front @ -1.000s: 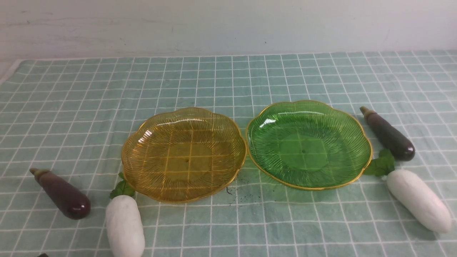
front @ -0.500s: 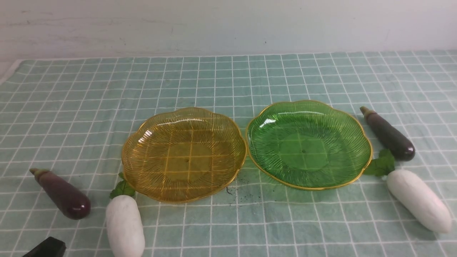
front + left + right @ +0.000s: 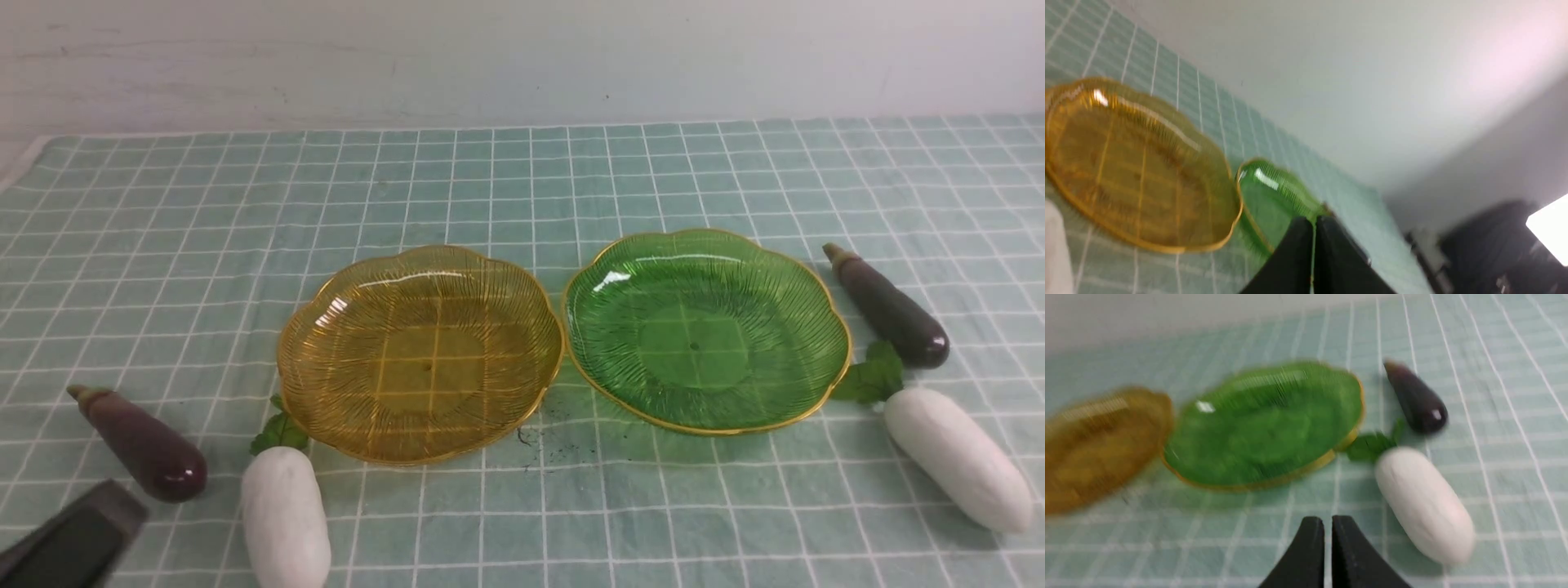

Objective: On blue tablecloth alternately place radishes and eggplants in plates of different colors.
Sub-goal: 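Place the white radish on the plate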

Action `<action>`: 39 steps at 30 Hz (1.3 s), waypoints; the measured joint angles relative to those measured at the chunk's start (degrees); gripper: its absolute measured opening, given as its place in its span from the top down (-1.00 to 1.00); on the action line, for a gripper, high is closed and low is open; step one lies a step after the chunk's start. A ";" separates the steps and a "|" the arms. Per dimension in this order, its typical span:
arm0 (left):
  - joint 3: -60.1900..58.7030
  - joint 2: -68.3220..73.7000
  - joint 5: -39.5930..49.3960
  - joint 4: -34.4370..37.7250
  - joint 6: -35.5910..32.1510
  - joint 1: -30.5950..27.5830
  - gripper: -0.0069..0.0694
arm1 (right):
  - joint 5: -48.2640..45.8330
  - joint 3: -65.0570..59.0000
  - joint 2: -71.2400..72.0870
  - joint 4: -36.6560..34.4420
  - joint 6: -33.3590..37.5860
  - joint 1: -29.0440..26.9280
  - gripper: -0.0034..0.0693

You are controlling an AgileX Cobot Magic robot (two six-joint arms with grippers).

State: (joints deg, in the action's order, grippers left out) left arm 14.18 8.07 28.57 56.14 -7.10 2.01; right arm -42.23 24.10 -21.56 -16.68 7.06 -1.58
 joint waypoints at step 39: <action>7.41 43.45 26.52 -12.21 -15.01 0.00 0.84 | 0.52 27.40 -77.40 11.54 5.71 0.00 -0.75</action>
State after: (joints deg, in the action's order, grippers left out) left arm 21.59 51.52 55.09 43.93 -22.11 2.01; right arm -41.71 51.50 -98.96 -5.14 12.77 -1.58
